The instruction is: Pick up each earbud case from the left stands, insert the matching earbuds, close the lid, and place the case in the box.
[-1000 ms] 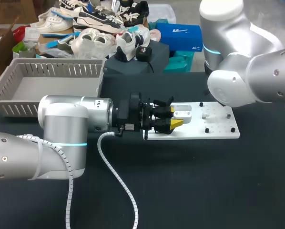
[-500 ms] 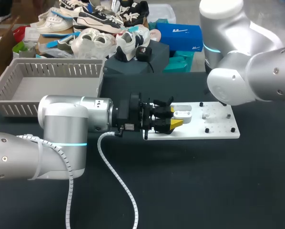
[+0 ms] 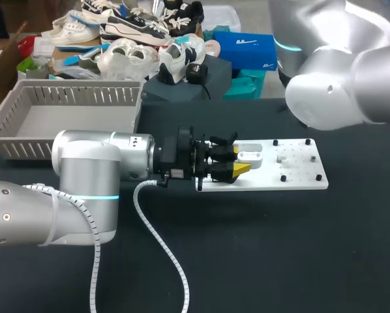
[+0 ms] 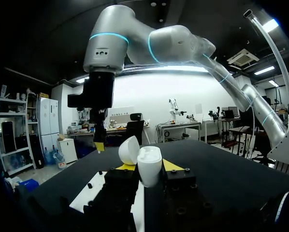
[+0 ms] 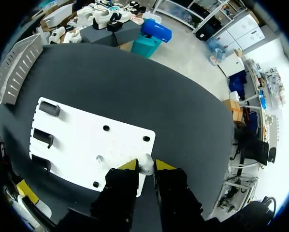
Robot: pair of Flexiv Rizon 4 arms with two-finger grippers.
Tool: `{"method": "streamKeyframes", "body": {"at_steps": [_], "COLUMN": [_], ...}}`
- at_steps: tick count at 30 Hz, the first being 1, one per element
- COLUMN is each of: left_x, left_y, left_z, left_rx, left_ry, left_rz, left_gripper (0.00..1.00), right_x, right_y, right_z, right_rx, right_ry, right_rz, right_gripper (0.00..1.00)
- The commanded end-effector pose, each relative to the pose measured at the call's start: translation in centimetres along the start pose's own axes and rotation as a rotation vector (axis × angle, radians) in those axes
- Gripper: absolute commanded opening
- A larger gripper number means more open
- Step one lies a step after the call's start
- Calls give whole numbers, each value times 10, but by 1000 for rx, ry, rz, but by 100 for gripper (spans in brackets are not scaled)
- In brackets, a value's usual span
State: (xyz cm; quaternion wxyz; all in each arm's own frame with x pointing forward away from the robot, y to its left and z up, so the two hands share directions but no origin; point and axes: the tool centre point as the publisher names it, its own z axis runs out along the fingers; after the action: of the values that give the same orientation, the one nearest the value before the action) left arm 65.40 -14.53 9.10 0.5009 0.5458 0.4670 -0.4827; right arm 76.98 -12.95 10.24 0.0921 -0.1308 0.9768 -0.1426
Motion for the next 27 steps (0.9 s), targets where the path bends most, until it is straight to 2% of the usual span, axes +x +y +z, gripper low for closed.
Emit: {"method": "streamKeyframes", "body": {"at_steps": [1, 8, 14, 21, 27], "left_x": [1, 1, 1, 1, 1], "left_y": [1, 1, 1, 1, 1], "left_z": [0, 0, 0, 0, 0], "left_rx": [1, 1, 1, 1, 1], "left_ry": [-1, -1, -1, -1, -1], "left_rz": [0, 0, 0, 0, 0], "left_gripper": [0, 0, 0, 0, 0], "right_x": [45, 67, 82, 88, 90], "right_y": [8, 32, 63, 105, 124], "right_z": [-68, -117, -143, -149, -145], "right_rx": [28, 39, -10, -123, -144], "right_ry": [-120, -146, -139, -66, -11], "right_rz": [-3, -27, -42, -61, -56], "right_gripper": [0, 0, 0, 0, 0]}}
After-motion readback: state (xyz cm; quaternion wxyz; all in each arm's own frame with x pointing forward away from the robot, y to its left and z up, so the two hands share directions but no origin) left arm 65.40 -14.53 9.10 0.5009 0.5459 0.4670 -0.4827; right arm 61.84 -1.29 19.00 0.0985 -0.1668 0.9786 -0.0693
